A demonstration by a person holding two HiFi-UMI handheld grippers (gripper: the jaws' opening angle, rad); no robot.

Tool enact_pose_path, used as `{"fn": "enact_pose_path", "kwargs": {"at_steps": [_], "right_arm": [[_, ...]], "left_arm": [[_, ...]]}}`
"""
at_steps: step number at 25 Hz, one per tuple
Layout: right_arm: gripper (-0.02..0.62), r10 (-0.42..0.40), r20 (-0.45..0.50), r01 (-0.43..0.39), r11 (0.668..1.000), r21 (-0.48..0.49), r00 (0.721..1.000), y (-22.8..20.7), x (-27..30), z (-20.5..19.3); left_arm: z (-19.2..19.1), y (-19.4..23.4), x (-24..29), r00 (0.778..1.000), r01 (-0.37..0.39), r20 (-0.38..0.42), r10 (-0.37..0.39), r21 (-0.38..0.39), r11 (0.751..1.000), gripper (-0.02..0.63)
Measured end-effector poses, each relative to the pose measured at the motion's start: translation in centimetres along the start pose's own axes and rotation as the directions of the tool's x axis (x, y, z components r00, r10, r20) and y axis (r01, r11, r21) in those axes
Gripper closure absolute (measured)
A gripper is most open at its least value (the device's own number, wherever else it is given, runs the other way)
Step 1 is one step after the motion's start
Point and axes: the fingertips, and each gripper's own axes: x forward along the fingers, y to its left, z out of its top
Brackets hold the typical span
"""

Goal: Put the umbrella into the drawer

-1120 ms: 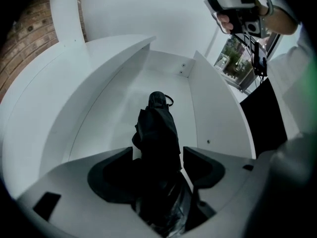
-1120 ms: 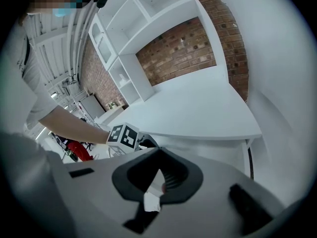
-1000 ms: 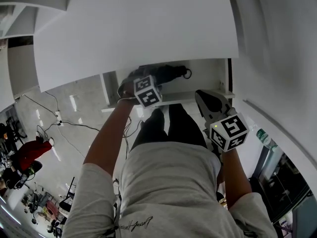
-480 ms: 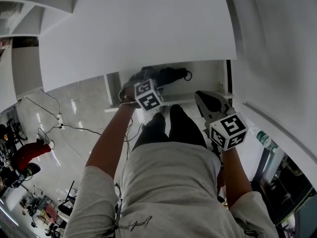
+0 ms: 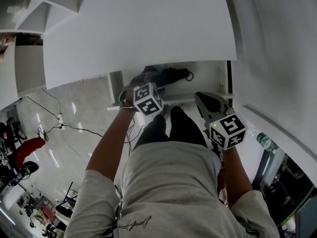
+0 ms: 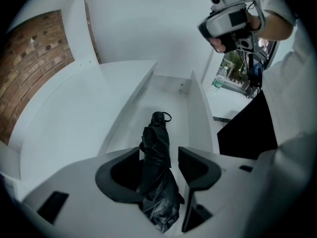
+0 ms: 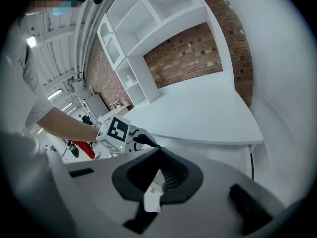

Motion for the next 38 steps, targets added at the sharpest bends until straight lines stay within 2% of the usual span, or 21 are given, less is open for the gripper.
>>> {"fn": "enact_pose_path", "kwargs": {"at_steps": [3,7,11,13,18,23,29,32,38], "right_arm": [[0.568,0.003,-0.003,-0.003,1.000,-0.006,1.000,0.3,-0.2,-0.1],[0.568,0.007,0.001,-0.007,1.000,-0.017,1.000,0.9,-0.3,0.1],[0.568,0.013,0.006,-0.013,0.999,-0.030,1.000,1.5,-0.4,0.4],[0.568,0.012,0.010,-0.012,0.999,-0.038,1.000,1.7,-0.5,0.8],[0.568,0.007,0.031,-0.005,0.998,-0.059,1.000,2.1,-1.3,2.2],[0.568,0.008,0.043,-0.005,0.998,-0.061,0.999,2.6,-1.9,3.1],[0.568,-0.004,0.058,0.010,0.994,-0.110,0.998,3.0,-3.1,4.2],[0.568,-0.005,0.067,0.013,0.992,-0.122,0.998,3.1,-3.6,4.9],[0.568,-0.001,0.089,0.014,0.990,-0.139,0.996,3.9,-4.3,5.8]], "left_arm": [[0.1,0.2,-1.2,0.999,-0.035,0.031,0.036,-0.028,0.999,0.384],[0.4,0.5,-3.5,0.992,-0.072,0.094,0.085,-0.128,0.989,0.428],[0.7,0.0,-6.0,0.982,-0.120,0.128,0.141,-0.161,0.980,0.479],[1.2,-0.2,-7.3,0.973,-0.139,0.157,0.170,-0.188,0.972,0.515],[3.2,-0.5,-10.9,0.935,-0.129,0.272,0.227,-0.335,0.933,0.561],[4.7,-1.5,-13.8,0.910,-0.137,0.318,0.267,-0.377,0.916,0.581],[5.7,-1.3,-16.8,0.866,-0.105,0.383,0.321,-0.489,0.866,0.588],[6.1,-1.3,-17.7,0.859,-0.126,0.385,0.339,-0.483,0.867,0.589],[6.7,-1.6,-19.4,0.837,-0.120,0.412,0.359,-0.502,0.856,0.589]]}}
